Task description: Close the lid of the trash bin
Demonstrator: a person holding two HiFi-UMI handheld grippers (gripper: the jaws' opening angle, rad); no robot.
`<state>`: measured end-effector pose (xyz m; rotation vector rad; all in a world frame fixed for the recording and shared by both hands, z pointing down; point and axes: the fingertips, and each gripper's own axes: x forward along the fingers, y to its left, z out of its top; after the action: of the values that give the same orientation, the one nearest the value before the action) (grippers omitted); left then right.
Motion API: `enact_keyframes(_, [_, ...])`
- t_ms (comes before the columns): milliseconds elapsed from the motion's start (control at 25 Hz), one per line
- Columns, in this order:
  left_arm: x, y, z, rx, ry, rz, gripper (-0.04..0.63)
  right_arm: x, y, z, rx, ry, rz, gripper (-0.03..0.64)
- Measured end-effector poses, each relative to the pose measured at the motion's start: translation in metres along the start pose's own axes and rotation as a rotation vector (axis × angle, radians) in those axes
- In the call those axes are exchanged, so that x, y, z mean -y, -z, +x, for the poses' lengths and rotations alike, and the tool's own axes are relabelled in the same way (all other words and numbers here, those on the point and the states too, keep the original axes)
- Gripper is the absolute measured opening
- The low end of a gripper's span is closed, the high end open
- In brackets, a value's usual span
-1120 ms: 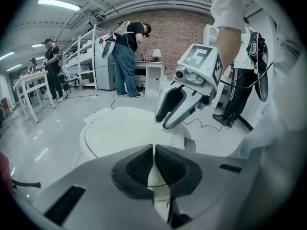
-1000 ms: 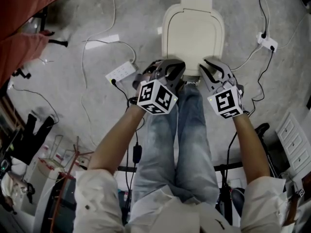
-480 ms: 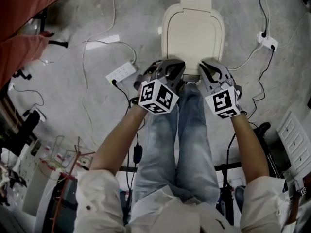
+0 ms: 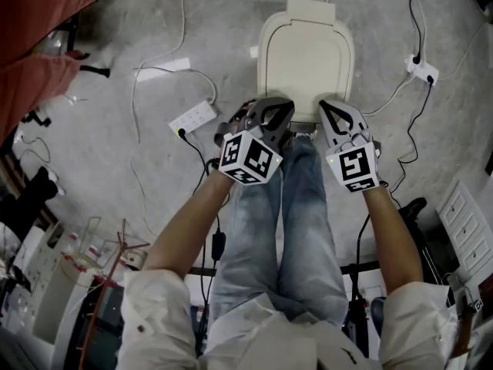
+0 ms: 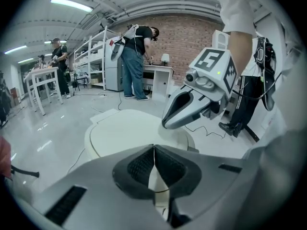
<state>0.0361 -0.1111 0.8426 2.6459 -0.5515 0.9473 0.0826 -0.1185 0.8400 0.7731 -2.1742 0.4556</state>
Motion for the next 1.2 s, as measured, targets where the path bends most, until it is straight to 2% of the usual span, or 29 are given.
enact_keyframes(200, [-0.023,-0.043,-0.033,0.101,-0.095,-0.110,0.026,0.027,-0.049,-0.040,0.153,0.130,0.198,0.018])
enact_keyframes(360, [-0.037,-0.105,-0.079,0.216,-0.171,-0.174,0.026,0.050,-0.101,-0.094,0.279,0.224,0.330,0.018])
enact_keyframes(480, [-0.037,-0.160,-0.124,0.285,-0.226,-0.208,0.026,0.060,-0.145,-0.149,0.360,0.286,0.389,0.018])
enact_keyframes(760, [-0.023,-0.280,-0.246,0.415,-0.304,-0.244,0.026,0.051,-0.236,-0.289,0.497,0.365,0.461,0.018])
enact_keyframes(880, [-0.017,-0.324,-0.292,0.455,-0.346,-0.247,0.026,0.046,-0.265,-0.344,0.545,0.395,0.451,0.018])
enact_keyframes(1040, [-0.014,-0.380,-0.353,0.528,-0.410,-0.187,0.026,0.045,-0.307,-0.407,0.622,0.444,0.409,0.017])
enact_keyframes(1200, [-0.002,-0.409,-0.401,0.587,-0.460,-0.153,0.026,0.031,-0.321,-0.463,0.665,0.494,0.397,0.018])
